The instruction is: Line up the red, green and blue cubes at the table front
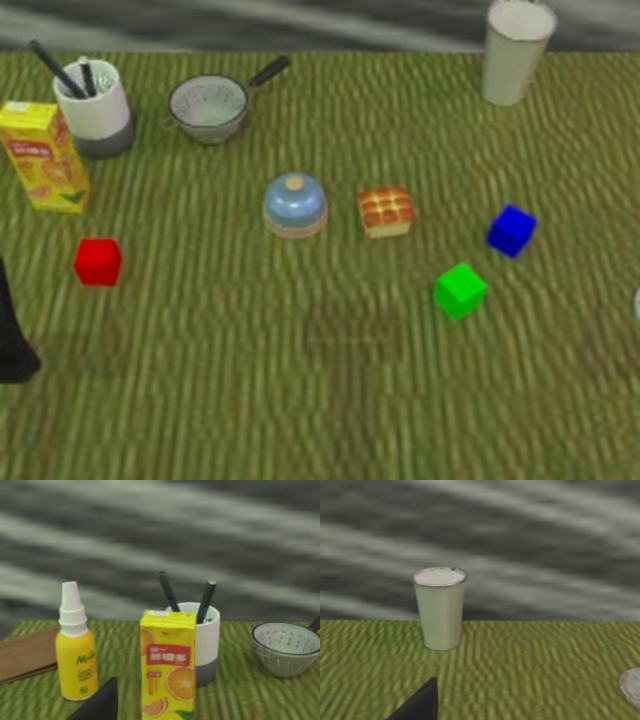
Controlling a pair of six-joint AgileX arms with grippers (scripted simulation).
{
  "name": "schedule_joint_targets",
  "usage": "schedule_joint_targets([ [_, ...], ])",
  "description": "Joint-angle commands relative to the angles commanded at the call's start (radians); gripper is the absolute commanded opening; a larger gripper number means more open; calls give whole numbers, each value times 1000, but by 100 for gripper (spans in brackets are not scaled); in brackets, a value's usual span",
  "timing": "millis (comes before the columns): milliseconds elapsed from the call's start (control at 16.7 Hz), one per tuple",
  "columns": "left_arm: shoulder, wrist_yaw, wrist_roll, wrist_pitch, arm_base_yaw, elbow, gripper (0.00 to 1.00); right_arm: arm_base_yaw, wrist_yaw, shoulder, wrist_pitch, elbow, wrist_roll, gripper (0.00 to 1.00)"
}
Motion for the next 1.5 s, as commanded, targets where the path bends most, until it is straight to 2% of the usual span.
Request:
schedule_joint_targets([
  [240,31,2,-2,-19,-3,30,100,0,0,0,0,0,0,100],
  [540,294,5,-9,-171,-19,269,100,0,0,0,0,0,0,100],
  [1260,1572,-4,-25,-793,-66,1161,100,0,0,0,0,0,0,100],
  [1500,1902,-3,-32,-953,-79,1406,100,0,0,0,0,0,0,100],
])
